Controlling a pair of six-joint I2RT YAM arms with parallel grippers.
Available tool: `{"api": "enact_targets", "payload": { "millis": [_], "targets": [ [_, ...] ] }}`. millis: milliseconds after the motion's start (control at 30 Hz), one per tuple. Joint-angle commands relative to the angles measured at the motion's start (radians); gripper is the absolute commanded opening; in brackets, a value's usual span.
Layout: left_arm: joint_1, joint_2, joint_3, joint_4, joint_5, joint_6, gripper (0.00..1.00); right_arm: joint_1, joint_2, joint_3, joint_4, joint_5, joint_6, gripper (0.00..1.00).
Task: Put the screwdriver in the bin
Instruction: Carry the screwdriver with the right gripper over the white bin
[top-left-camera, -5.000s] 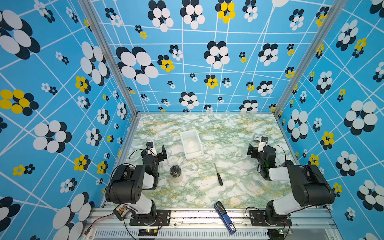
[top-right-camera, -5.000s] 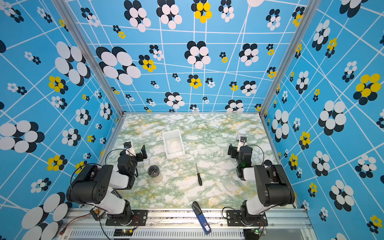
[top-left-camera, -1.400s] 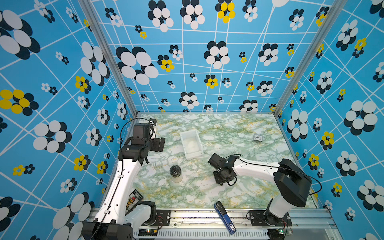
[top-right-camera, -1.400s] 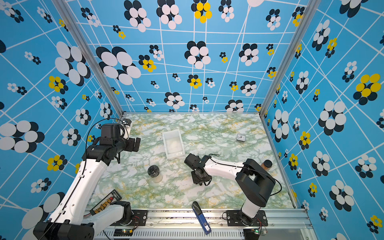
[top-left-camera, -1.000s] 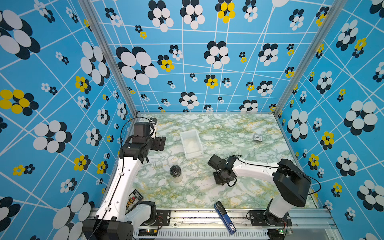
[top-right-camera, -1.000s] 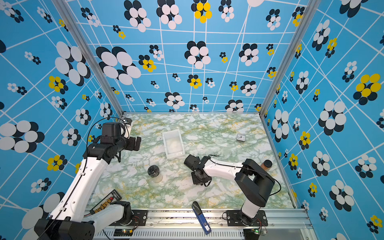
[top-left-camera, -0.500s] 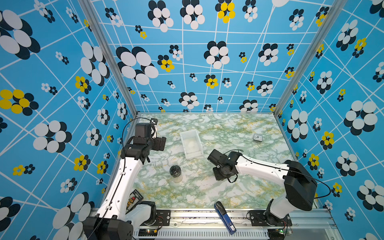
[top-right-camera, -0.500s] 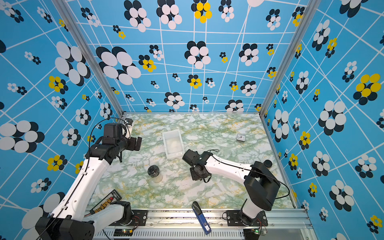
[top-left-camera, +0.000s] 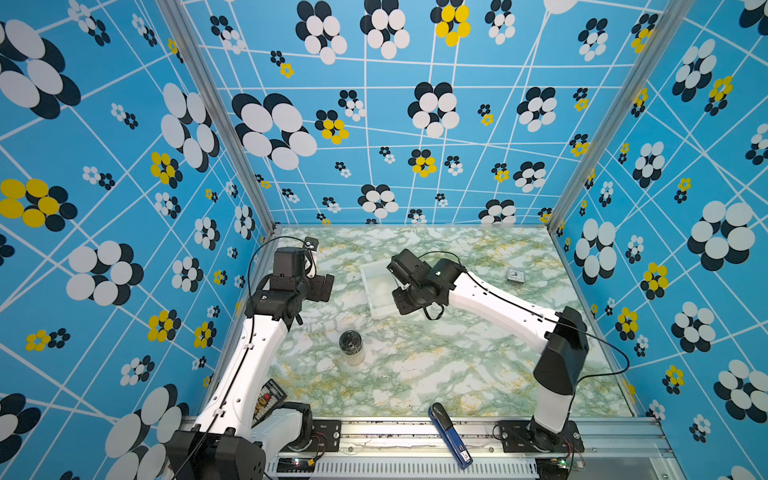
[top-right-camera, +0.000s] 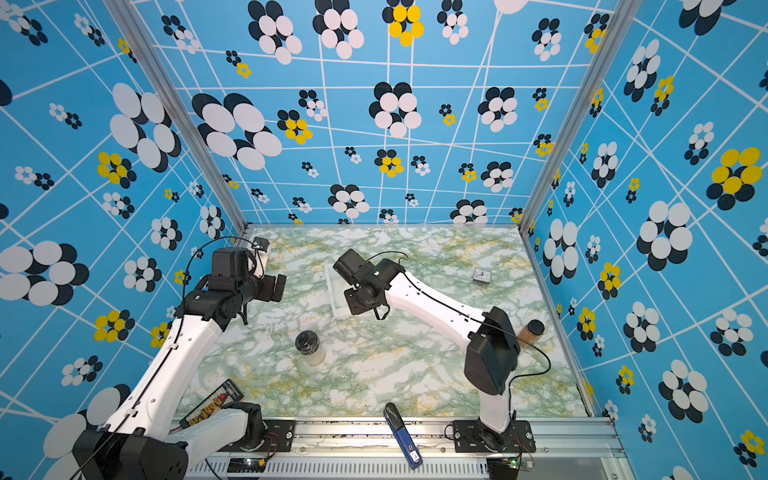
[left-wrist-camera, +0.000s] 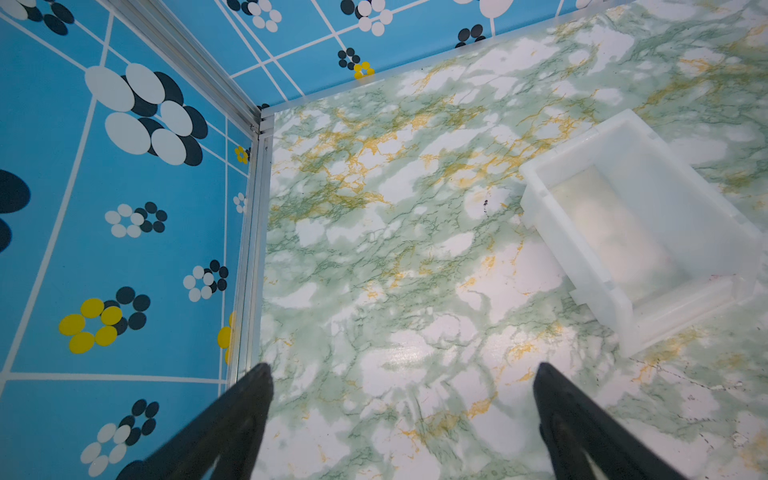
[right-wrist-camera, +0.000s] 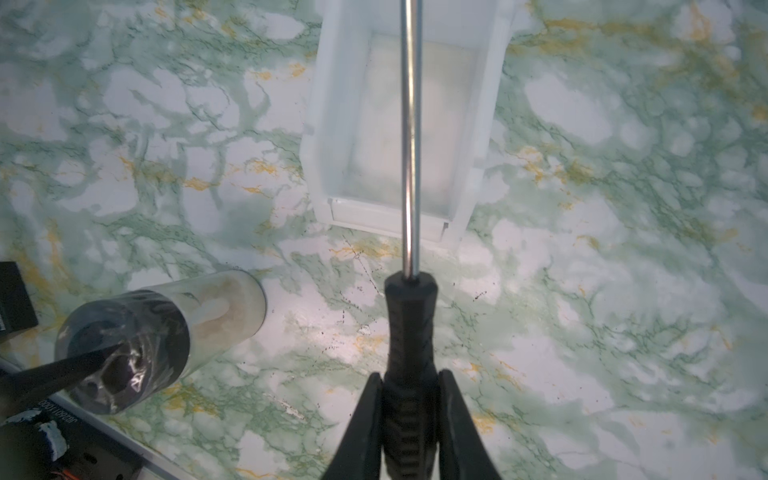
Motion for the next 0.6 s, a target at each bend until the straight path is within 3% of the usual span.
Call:
{"api": "enact_targets", "payload": {
  "millis": [0, 267, 567],
  "targets": [
    [-0.011, 0.012, 0.006, 0.023, -0.012, 0.015, 0.99, -0.021, 0.092, 0.105, -0.056, -0.032, -0.072, 0.16],
    [-0.013, 0.028, 0.027, 0.015, -0.001, 0.01, 0.99, -0.063, 0.308, 0.312, -0.088, -0.031, -0.14, 0.16],
    [-0.015, 0.036, 0.01, 0.021, -0.001, 0.002, 0.99, -0.079, 0.443, 0.434, -0.117, -0.033, -0.19, 0.16]
  ]
}}
